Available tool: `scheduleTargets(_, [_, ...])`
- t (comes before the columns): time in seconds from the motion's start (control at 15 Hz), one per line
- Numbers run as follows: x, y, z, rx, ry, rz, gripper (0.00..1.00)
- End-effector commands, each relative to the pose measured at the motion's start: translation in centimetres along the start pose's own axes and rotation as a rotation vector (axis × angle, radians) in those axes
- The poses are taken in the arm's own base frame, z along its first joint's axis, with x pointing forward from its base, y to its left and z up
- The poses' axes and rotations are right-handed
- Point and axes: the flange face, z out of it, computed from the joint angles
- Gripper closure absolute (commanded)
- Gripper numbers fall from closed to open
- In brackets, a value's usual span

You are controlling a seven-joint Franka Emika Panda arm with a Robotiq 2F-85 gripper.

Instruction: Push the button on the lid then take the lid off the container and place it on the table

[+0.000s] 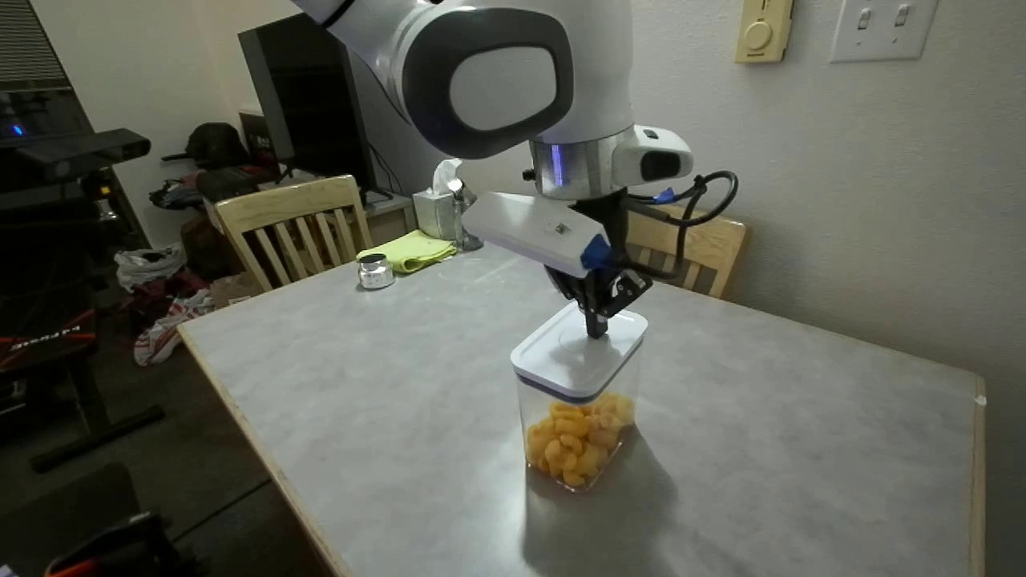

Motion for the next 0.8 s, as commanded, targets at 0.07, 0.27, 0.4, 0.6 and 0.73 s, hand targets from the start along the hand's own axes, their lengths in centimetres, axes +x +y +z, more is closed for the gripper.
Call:
scheduleTargets(0.07, [-0.68, -0.16, -1.30, 0.022, -0.050, 0.010, 1.00])
scheduleTargets(0.27, [-1.18, -0.40, -1.58, 0.050, -0.109, 0.019, 1.00])
scheduleTargets(0.4, [-1.26, -0.51, -1.68, 0.058, -0.121, 0.015, 1.00])
scheduleTargets(0.6, [-1.10, -0.36, -1.74, 0.040, -0.102, 0.007, 1.00])
scheduleTargets(0.73, [-1.00, -0.16, -1.77, 0.025, -0.098, -0.007, 1.00])
